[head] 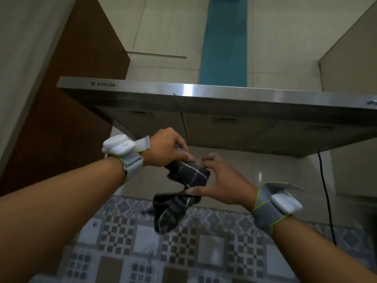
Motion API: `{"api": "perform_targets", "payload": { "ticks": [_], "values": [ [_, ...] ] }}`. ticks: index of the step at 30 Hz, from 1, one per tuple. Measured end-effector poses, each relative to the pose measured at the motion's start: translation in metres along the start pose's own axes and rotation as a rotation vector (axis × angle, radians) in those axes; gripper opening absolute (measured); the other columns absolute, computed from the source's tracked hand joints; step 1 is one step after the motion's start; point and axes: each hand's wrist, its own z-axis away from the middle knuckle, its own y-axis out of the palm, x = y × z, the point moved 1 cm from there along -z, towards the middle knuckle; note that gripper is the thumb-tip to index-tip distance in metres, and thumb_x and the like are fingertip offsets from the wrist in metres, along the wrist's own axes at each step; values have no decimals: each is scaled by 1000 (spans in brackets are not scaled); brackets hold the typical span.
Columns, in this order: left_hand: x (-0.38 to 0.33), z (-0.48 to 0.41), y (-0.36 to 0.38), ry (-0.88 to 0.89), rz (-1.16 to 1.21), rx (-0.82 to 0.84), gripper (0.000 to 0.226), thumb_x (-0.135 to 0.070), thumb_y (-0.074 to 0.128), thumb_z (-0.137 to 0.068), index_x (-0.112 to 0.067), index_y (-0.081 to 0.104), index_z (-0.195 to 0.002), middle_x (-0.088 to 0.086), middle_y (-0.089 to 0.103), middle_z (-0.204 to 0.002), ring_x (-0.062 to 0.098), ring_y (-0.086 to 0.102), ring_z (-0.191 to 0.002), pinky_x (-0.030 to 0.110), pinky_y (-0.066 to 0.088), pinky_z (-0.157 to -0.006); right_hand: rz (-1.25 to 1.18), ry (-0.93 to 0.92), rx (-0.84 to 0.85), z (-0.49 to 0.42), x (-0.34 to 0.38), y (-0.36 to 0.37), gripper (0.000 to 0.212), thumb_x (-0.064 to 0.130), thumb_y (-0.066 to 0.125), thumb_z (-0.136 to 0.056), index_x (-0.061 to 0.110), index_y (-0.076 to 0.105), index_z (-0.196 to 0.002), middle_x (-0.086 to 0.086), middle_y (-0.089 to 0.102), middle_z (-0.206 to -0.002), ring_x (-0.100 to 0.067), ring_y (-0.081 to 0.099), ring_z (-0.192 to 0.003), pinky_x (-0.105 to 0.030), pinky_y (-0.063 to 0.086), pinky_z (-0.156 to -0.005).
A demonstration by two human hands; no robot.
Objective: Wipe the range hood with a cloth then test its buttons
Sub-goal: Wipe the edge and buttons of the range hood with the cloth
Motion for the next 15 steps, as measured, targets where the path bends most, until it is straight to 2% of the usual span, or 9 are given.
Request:
{"api": "perform_targets", "payload": {
  "ticks": [3,5,7,10,13,15],
  "values": [
    [1,-2,10,19,-66,-16,14,-35,74,-82,-20,73,-82,-7,70,-83,2,64,-77,16,51,-67,-55,-41,-59,1,-1,12,53,63,79,-60,22,59,-87,4,58,-92,-11,57,-82,-35,50,-74],
    [3,-2,13,36,-75,-42,17,-34,73,-84,-18,71,-83,-6,69,-83,2,63,-77,14,48,-65,-98,-29,-52,2,-3,18,49,61,81,-59,26,56,-82,10,60,-78,-3,57,-69,-27,49,-62],
    [5,0,12,59,-47,-75,16,-33,72,-84,-17,70,-84,-5,68,-85,3,63,-79,15,49,-67,-184,-13,5,4,-7,24,53,60,83,-57,29,58,-92,13,65,-85,1,62,-75,-22,51,-66],
    [12,5,9,57,-24,-90,15,-31,70,-86,-16,69,-86,-5,68,-86,3,62,-81,15,48,-69,-267,-3,114,5,-18,35,60,55,84,-60,28,60,-108,13,68,-100,0,65,-89,-24,54,-78],
    [19,11,10,-12,-36,-35,25,-39,69,-85,-15,70,-88,-2,68,-84,9,64,-79,24,51,-70,-239,-8,58,5,-26,44,37,38,83,-70,19,63,-96,5,68,-87,-7,65,-80,-27,53,-70],
    [22,17,12,-106,-115,104,43,-56,62,-84,-15,70,-88,-1,67,-79,13,62,-73,29,49,-67,-214,-30,-16,3,-25,49,24,29,80,-73,19,59,-81,3,64,-75,-12,62,-72,-29,46,-63]
  ]
}}
